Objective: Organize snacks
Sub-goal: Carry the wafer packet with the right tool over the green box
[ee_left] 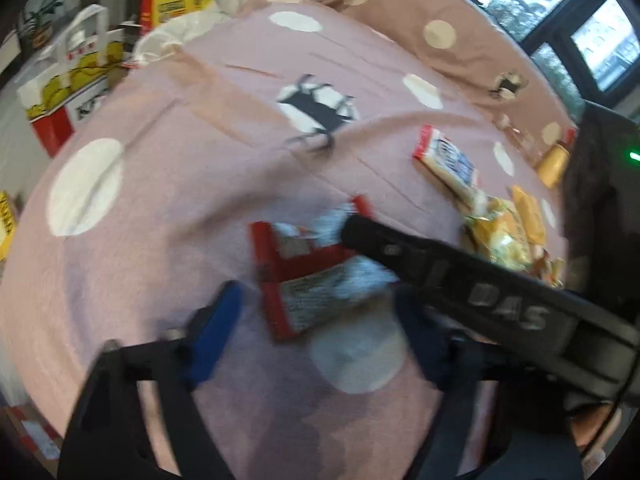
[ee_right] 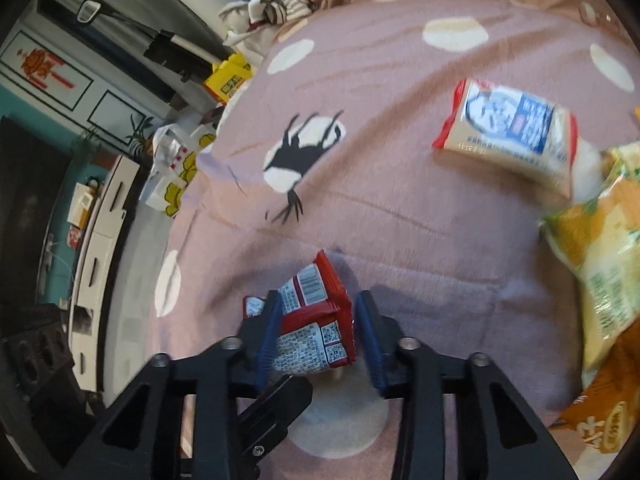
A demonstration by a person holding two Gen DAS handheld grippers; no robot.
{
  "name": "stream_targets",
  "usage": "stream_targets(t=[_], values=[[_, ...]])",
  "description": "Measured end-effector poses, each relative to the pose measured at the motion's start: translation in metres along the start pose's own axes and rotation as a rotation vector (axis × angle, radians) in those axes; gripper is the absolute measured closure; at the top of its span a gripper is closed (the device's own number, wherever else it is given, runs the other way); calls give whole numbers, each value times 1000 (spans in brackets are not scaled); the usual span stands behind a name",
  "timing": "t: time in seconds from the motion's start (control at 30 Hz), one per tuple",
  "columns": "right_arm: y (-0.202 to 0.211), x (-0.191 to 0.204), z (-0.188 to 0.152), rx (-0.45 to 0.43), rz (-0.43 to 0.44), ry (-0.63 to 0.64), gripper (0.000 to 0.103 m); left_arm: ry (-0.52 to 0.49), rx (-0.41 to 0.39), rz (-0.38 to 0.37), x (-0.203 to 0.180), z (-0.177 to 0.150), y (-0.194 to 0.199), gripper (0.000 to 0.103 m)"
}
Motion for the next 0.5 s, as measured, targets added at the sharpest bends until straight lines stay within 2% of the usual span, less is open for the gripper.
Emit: stream_targets(t=[0.2, 0.5], values=[[17, 5, -5, -55, -10, 16, 69, -13, -18, 16, -2, -3, 7, 47], [75, -18, -20, -185, -28, -67, 69, -134, -75, -40, -51, -14, 30, 47]])
Point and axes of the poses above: each gripper's, at about its wrist camera, not at the fingertips, and y roughly against the way its jaws point, x to its left, z to its top, the point moved 6 cm from there along -y, roughly the way its jaws point, and after that the axes turned 3 degrees about -y, right-handed, at the moved point
